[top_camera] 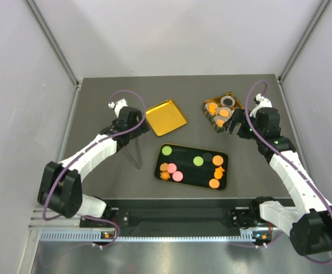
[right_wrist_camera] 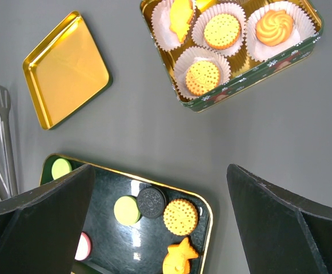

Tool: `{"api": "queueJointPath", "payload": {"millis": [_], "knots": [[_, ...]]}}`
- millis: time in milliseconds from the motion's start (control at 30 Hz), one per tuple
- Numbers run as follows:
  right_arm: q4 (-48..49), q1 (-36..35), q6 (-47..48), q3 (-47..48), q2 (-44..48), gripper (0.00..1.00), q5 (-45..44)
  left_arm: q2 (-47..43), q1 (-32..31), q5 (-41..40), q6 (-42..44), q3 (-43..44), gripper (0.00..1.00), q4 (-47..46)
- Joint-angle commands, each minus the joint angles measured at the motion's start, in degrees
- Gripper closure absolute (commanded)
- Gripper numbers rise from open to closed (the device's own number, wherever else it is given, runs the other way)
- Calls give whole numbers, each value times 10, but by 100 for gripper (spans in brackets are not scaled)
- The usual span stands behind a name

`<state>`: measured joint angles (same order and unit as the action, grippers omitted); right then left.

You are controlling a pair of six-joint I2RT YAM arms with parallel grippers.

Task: Pack the cookies

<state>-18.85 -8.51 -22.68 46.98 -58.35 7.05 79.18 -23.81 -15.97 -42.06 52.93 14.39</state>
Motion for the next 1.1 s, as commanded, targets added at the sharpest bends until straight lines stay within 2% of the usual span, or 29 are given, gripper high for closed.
{"api": "queueJointPath", "payload": {"millis": [0,500,633,933,1067], "knots": [[28,-5,-1,9,9,0,3,39,0,-8,3,33,19,-46],[25,-6,0,14,10,0,3,176,0,30,23,99,22,-84],[25,-5,0,14,11,0,6,220,0,27,37,131,29,-84],[24,-7,-1,14,11,0,6,311,0,3,66,186,40,-85],[24,-8,-1,16,9,0,6,331,0,-2,72,202,51,-82]]}}
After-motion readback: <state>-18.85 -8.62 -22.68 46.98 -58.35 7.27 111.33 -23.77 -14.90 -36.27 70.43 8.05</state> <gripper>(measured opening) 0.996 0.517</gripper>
